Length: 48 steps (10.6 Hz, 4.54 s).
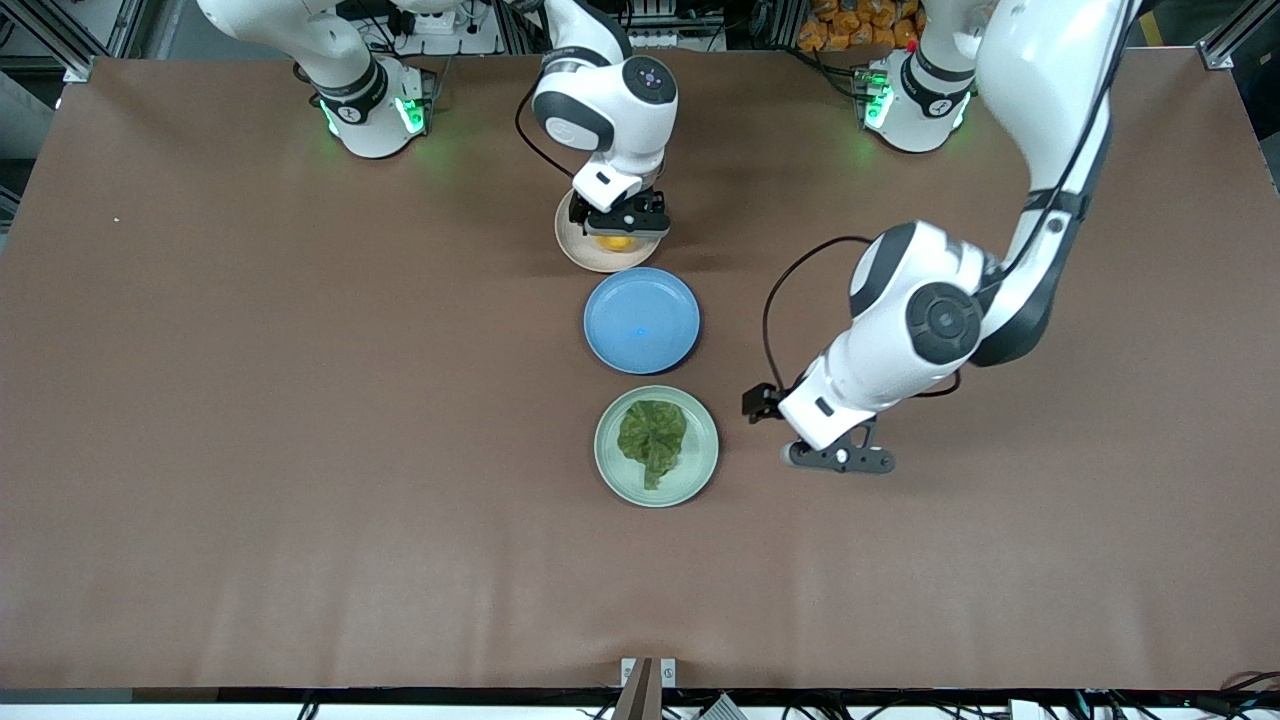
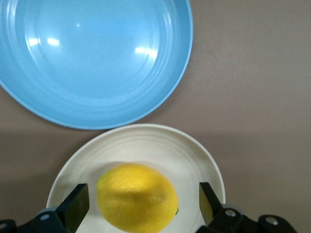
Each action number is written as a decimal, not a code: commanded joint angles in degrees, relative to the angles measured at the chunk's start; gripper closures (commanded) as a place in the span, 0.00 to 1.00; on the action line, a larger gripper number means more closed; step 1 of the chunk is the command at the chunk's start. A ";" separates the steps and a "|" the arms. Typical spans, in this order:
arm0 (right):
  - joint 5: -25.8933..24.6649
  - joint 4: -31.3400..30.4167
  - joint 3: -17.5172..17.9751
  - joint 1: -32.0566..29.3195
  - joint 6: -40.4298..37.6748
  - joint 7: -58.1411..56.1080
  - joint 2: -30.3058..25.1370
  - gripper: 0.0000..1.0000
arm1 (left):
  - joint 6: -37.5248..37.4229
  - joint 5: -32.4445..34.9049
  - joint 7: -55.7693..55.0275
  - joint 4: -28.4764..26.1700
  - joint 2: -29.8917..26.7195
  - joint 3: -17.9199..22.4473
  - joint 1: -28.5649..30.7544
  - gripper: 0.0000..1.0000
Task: Pick lemon and lettuce from plates
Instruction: 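Lower the right gripper onto the lemon while the left gripper reaches the lettuce, then lift the lemon with the right gripper while the left gripper lifts the lettuce, then carry the lemon and lettuce off the plates and lower them to the table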
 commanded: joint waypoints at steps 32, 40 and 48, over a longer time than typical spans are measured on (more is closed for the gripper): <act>12.29 0.42 -9.97 -28.34 -5.64 -55.53 -18.01 0.99 | 29.19 5.05 -26.46 1.20 18.34 14.80 -25.43 1.00; 19.59 2.88 -26.69 -33.25 -10.73 -68.85 -16.95 0.99 | 7.97 4.52 -26.90 1.02 5.43 14.71 -22.10 1.00; 19.50 2.53 -27.32 -38.18 -1.45 -67.70 -5.19 0.96 | -13.52 4.52 -8.73 -1.16 -0.92 14.10 -6.90 1.00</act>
